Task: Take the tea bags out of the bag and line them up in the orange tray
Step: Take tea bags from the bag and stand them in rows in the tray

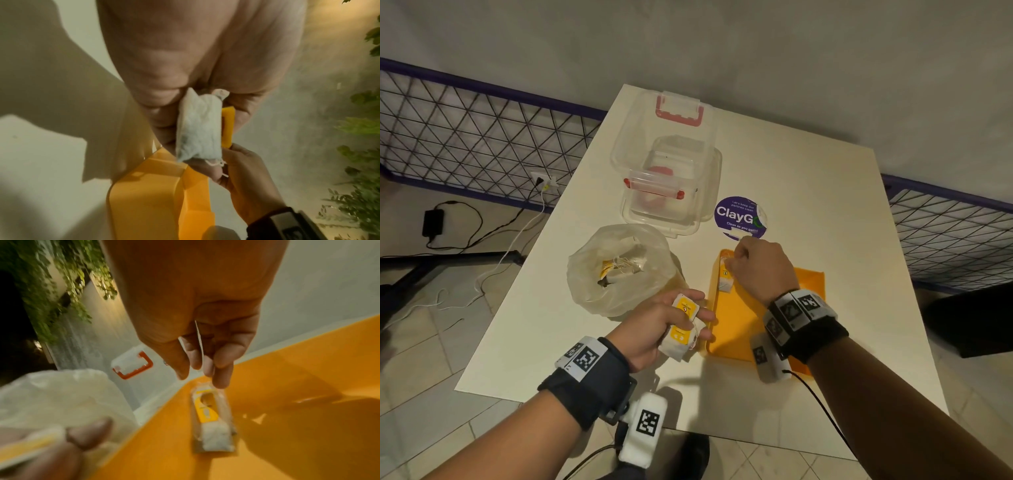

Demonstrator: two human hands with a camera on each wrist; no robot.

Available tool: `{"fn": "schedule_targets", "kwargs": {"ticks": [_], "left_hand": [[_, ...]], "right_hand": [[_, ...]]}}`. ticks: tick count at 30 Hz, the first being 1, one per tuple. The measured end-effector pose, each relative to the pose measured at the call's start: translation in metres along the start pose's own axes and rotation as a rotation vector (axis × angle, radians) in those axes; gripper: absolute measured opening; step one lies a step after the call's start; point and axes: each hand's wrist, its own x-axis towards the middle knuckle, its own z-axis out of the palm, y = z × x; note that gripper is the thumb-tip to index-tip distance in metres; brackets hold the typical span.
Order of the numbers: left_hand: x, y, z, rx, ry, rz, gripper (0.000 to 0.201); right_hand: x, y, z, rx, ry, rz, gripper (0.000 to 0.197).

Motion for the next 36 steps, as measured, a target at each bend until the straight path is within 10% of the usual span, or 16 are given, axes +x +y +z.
{"fn": "schedule_targets", "kwargs": {"ticks": [7,23,36], "left_hand": [[0.002,0.005,0.011,0.046,-0.054,0.039,0.078],[0.001,0.007,0.014,-0.05,-0.013,-0.042,0.034],[-0.003,0.0,0.004,0.018,0.04,-0.084,0.035]], "right_hand": [[-0.036,-0.025,-0.009,0.276,-0.468,-0.152,0.015],[-0.02,-0.023,-0.041,0.411,-0.232,-0.142,0.004],[-0.009,-0.003,-0.063,-0.081,-0.054,-0.155,0.01]]}}
